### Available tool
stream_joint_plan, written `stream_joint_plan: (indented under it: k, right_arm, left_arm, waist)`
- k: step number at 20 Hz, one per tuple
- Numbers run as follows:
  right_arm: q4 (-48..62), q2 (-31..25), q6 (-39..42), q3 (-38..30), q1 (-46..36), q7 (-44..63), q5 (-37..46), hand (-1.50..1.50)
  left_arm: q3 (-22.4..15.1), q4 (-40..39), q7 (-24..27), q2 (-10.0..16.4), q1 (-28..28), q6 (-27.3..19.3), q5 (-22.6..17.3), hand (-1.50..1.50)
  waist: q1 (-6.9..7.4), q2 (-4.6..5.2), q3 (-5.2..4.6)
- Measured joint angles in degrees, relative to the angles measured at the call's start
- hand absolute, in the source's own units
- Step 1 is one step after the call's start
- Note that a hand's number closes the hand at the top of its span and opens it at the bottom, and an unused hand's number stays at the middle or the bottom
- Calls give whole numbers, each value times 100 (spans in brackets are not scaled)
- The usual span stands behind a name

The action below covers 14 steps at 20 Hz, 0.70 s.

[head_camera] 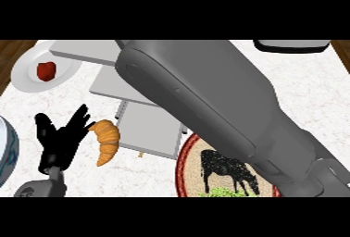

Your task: Pick the lemon from the placemat and place it in the tiered shelf

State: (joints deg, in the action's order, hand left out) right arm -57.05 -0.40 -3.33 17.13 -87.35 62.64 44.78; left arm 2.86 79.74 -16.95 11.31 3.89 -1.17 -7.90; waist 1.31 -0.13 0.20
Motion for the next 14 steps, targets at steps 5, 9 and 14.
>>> stream_joint_plan:
  k: [5,9,14]
  right_arm:
    - [151,3,-35,39,-6,-5,26,150]
    - [184,-5,-492,-311,-69,33,164,-150]
    - [-90,-8,-1084,-644,38,8,194,-150]
  left_arm:
    - [35,-79,47,-2,-10,10,27,0]
    - [0,-28,108,-44,-27,15,51,0]
    - [40,-56,183,-52,-44,20,45,0]
  waist:
    - [-32,-2,3]
    - [-15,-1,4]
    - [-29,-5,6]
